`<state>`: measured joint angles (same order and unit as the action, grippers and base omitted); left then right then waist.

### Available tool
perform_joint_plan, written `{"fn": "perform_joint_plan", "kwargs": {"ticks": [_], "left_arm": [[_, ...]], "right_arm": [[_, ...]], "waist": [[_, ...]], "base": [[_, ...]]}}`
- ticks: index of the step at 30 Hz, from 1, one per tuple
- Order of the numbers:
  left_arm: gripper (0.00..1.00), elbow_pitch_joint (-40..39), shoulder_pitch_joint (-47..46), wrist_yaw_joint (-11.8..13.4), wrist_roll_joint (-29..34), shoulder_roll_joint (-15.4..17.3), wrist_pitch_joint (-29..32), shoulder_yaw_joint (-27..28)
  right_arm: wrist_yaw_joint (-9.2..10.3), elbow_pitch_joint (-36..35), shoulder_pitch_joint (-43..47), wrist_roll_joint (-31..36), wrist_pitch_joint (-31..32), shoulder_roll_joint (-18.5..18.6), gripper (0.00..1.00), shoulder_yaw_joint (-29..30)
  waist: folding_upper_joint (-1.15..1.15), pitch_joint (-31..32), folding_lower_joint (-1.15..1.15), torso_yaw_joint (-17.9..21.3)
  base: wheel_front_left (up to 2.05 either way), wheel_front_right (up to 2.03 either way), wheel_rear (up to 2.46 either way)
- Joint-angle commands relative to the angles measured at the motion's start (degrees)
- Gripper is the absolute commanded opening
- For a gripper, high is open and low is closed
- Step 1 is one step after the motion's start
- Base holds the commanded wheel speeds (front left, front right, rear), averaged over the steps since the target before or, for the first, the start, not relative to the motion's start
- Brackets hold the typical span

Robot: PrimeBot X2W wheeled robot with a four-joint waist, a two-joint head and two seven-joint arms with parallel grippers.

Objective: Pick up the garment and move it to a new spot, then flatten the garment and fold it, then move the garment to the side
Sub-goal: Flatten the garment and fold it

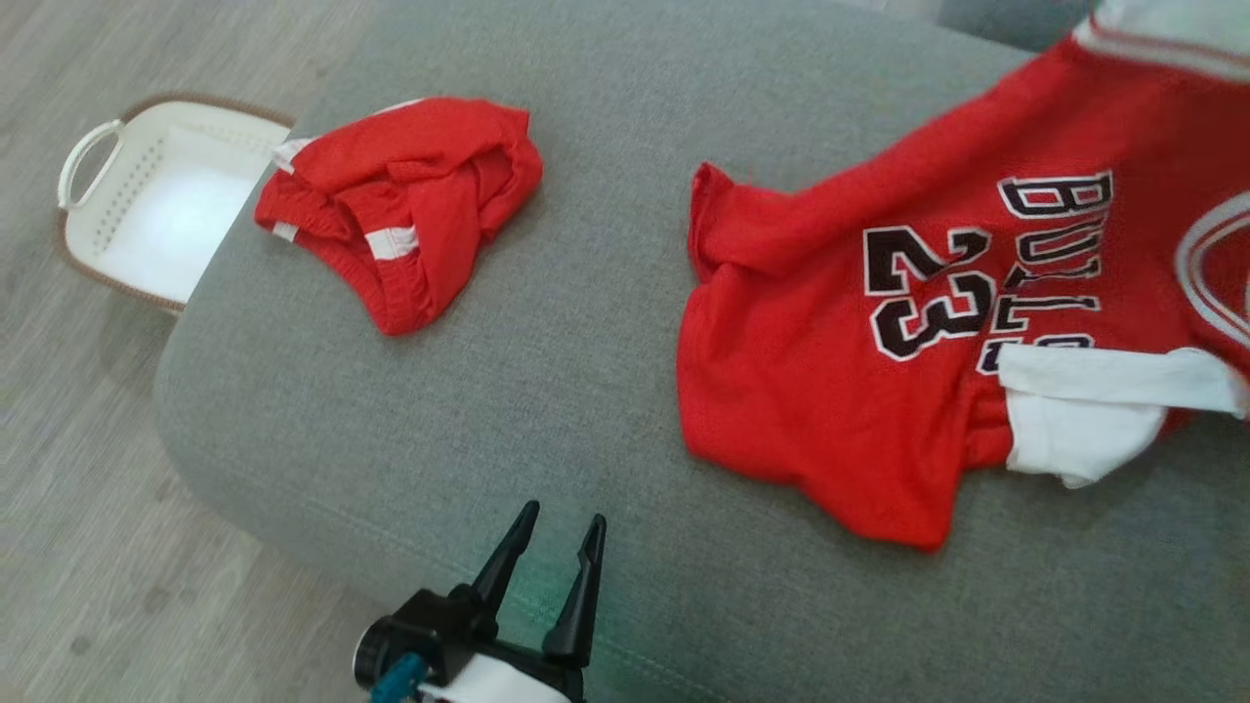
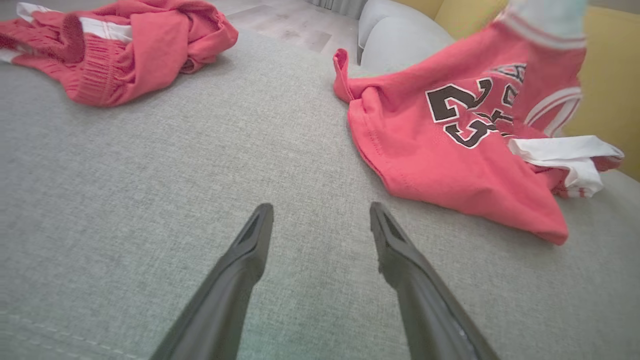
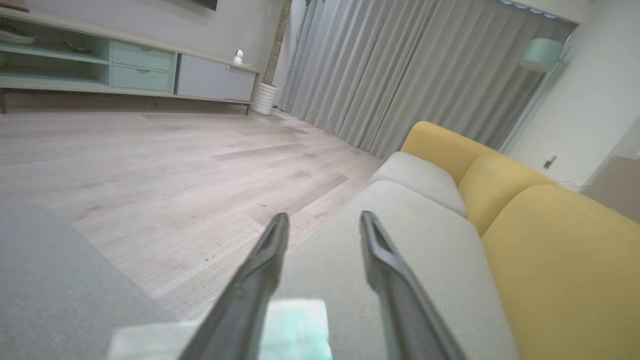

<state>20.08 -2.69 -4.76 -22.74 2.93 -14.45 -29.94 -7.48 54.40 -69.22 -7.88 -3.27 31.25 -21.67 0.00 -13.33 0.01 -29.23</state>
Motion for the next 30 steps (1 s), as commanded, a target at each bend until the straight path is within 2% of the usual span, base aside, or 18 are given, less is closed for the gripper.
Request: {"fn": "perform_joint_plan", "kwargs": {"ticks": [1, 5, 11, 20, 24, 30], "left_arm": [[1.0, -1.8, -1.9, 0.6, -0.4, -0.1, -0.5, 1.1], [1.0, -1.6, -2.2, 1.2, -0.6, -0.1, -0.5, 1.4], [1.0, -1.1, -2.1, 1.1, 0.3, -0.1, -0.5, 2.7], [1.0, -0.7, -1.8, 0.6, 1.2, -0.1, -0.5, 3.5], [1.0, -0.4, -1.6, 0.4, 1.4, -0.1, -0.5, 3.7], [1.0, -0.2, -1.3, 0.3, 1.8, -0.1, -0.5, 4.0]], "right_arm": [[-0.01, -0.7, 0.7, 0.6, -1.6, -1.9, 1.0, -0.2], [-0.01, 0.4, 6.1, -1.4, -5.4, -4.9, 1.0, -1.2], [-0.01, -1.4, 16.8, -8.0, -8.8, -6.8, 1.0, -3.5], [-0.01, -10.6, 36.4, -20.7, -9.4, -6.4, 1.0, -7.2], [-0.01, -15.5, 42.9, -23.6, -8.9, -6.3, 1.0, -8.7], [-0.01, -18.4, 47.5, -24.6, -8.8, -6.9, 1.0, -7.0]], "waist": [[0.0, -1.1, -0.01, -0.5], [0.0, -0.7, -0.01, 1.1], [0.0, 0.3, -0.01, 4.7], [0.0, 1.5, -0.01, 8.1], [0.0, 1.8, -0.01, 8.8], [0.0, 2.2, -0.01, 9.1]], "base": [[0.0, 0.0, 0.0], [0.0, 0.0, 0.0], [0.0, 0.0, 0.0], [0.0, 0.0, 0.0], [0.0, 0.0, 0.0], [0.0, 0.0, 0.0]]}}
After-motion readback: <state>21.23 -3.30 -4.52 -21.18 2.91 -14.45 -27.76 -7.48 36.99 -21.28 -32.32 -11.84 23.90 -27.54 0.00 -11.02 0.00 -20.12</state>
